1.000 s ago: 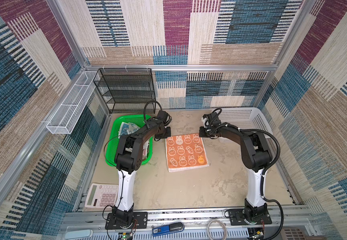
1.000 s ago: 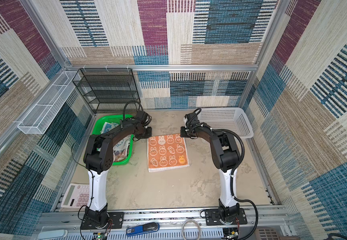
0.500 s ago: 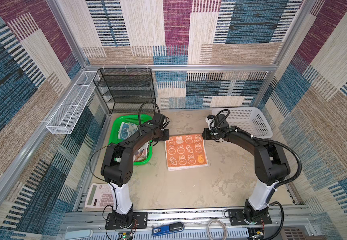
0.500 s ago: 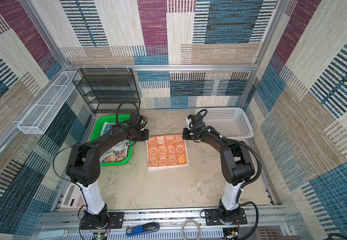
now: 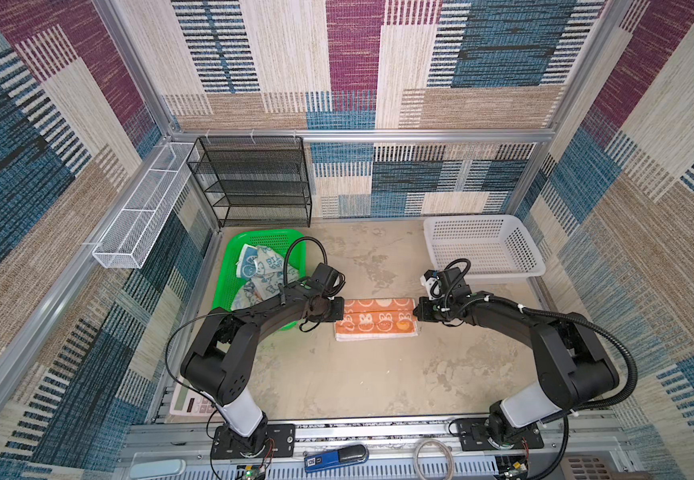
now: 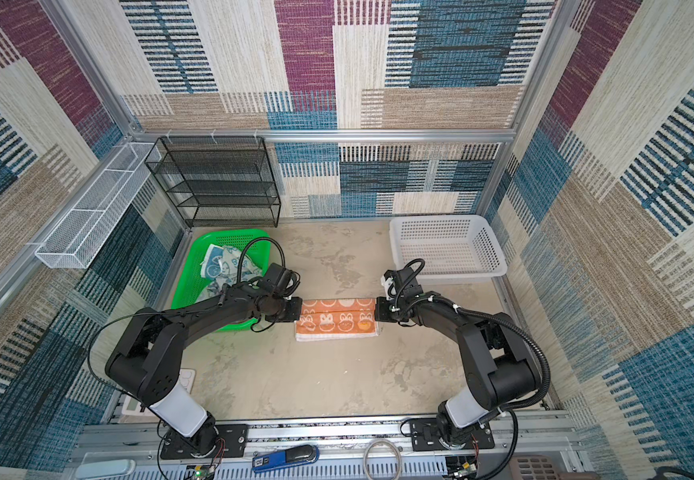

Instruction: Fold and stack the towels

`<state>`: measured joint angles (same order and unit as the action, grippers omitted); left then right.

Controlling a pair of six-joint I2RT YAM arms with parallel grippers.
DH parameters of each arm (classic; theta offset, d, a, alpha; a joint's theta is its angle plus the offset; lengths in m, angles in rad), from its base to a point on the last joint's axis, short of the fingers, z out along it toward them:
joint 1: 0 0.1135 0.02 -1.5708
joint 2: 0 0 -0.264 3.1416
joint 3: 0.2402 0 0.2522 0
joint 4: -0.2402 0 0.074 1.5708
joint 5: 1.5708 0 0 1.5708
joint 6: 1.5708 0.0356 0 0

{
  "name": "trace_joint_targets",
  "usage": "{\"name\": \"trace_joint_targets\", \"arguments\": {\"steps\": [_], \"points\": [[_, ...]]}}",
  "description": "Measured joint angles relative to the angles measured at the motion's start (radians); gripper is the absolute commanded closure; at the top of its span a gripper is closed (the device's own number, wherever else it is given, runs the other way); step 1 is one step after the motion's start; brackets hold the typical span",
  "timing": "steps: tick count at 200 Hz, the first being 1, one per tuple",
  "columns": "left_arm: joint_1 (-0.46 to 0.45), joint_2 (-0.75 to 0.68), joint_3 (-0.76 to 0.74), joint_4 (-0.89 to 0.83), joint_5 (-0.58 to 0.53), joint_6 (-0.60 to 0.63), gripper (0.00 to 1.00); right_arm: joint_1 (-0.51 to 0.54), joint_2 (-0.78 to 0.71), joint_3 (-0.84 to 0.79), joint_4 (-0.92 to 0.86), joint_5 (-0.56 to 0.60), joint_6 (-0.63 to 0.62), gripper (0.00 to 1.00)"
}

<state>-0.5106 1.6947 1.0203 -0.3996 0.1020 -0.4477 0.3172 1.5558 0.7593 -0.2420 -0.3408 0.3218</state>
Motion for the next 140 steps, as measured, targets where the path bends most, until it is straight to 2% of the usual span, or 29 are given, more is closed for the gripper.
{"name": "trace_joint_targets", "arguments": {"steps": [27,68,100,140], "points": [[0.0,0.058,0.032,0.01,-0.007,-0.009,1.0,-0.002,0.042,-0.013,0.05,-0.01,0.019,1.0],[0.03,0.159,0.216,-0.034,-0.047,0.0,1.0,-0.004,0.102,0.086,0.063,-0.013,0.029,1.0],[0.032,0.126,0.256,-0.061,-0.07,0.008,1.0,-0.005,0.071,0.135,0.045,0.005,0.027,1.0],[0.03,0.036,0.178,-0.065,-0.072,0.011,1.0,-0.003,-0.009,0.099,0.027,0.01,0.021,1.0]]}}
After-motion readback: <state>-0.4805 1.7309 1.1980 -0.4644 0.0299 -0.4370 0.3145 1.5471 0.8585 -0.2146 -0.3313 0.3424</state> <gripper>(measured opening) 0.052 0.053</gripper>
